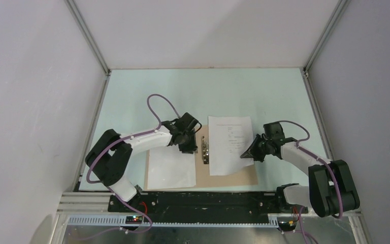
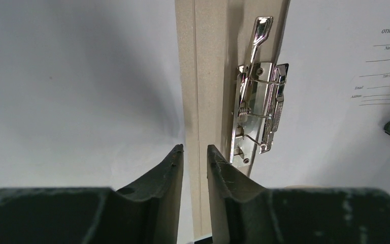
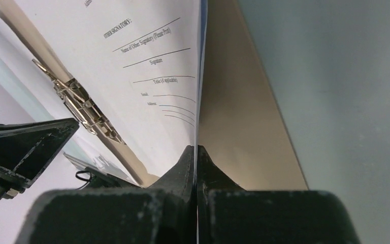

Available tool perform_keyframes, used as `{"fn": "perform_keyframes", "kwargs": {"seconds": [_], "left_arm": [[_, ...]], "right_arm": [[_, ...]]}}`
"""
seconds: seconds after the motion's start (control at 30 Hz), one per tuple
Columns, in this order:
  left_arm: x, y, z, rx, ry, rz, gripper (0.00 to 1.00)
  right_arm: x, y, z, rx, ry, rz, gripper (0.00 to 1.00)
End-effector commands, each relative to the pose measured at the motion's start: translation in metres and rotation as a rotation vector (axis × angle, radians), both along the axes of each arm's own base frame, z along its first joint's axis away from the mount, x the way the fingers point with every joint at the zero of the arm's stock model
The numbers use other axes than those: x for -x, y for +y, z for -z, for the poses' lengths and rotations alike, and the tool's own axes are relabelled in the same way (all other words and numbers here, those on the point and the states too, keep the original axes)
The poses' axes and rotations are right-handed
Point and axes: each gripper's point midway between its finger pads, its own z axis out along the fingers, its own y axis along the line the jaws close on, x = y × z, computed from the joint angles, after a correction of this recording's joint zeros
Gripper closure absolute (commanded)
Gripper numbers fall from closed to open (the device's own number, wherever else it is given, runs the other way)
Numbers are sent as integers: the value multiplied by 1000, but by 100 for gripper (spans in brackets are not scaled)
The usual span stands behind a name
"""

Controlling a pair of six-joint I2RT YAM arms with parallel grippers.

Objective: Put the files into the folder

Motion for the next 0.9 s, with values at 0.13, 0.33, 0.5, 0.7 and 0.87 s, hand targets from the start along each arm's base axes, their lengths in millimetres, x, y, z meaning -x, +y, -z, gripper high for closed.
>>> {"fn": "perform_keyframes", "kwargs": {"seconds": [0.13,0.33,0.5,0.7,0.87], "left_arm": [[-3,-4,3,-5,-20,-1,75],[-3,-4,4,-8,-16,2,77],[-2,-4,7,-13,-10,6,78],[0,-5,9,-16,-3,14,79],[1,-6,11,-20,4,18,80]], "right_arm": [[-26,8,-19,-100,-40,35,100],[-30,10,-19,-128,-33,52,100],[-24,19,-14,-95,-32,15,100],[-8,17,-4,7,-27,-45,100],[0,7,-2,75,-32,-59,100]]}}
